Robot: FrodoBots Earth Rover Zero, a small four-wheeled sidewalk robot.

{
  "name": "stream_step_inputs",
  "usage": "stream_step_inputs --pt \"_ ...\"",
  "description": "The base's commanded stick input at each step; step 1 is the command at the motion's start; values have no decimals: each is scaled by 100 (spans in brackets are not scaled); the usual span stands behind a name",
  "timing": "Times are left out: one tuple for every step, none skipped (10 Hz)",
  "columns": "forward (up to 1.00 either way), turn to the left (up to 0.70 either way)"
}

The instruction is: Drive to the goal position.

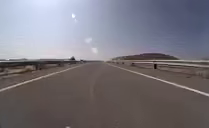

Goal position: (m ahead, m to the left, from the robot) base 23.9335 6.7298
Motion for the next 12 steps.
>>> stream_step_inputs --pt "100 0" --pt "100 0" --pt "100 0" --pt "100 0" --pt "100 0" --pt "100 0" --pt "100 0" --pt "100 0" --pt "100 0" --pt "100 0" --pt "100 0" --pt "100 0"
